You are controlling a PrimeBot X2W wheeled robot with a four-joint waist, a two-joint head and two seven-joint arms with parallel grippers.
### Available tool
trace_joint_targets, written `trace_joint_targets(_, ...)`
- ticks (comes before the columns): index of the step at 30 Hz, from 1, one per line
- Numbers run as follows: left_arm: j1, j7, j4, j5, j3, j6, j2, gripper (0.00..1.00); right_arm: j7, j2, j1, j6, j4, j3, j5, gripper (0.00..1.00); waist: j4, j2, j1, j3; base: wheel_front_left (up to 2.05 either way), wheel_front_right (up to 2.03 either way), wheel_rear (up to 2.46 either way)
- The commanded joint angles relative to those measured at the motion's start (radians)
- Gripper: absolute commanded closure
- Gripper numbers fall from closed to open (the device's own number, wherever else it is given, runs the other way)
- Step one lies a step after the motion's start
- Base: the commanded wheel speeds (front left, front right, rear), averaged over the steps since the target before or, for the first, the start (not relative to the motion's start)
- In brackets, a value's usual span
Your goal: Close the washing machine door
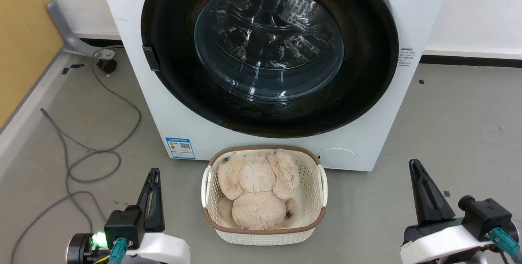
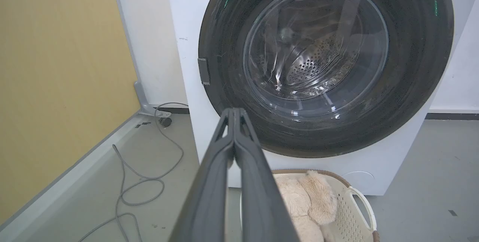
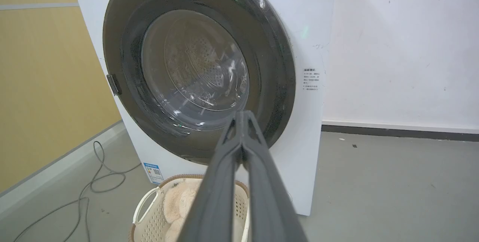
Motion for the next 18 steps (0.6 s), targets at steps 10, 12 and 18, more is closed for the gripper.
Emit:
trace_joint_targets(10,0.001,0.024,-0.011,0.009,0.008,-0.011,-0.001,1.0,0.025,0.001,0.005,0.0,-0.013,-0.002,-0.021,1.0,-0.002,-0.0001,0.0,0.0,0.0,0.0,0.0)
trace_joint_targets(12,0.001,0.028,-0.013,0.01,0.009,-0.012,-0.001,1.0,0.029,0.002,0.006,0.0,-0.014,-0.002,-0.023,1.0,-0.002,-0.0001,0.0,0.0,0.0,0.0,0.0)
trace_joint_targets(18,0.001,0.041,-0.017,0.012,0.012,-0.017,-0.002,1.0,0.041,0.002,0.007,0.0,-0.018,-0.002,-0.032,1.0,-0.003,-0.0001,0.0,0.0,0.0,0.0,0.0)
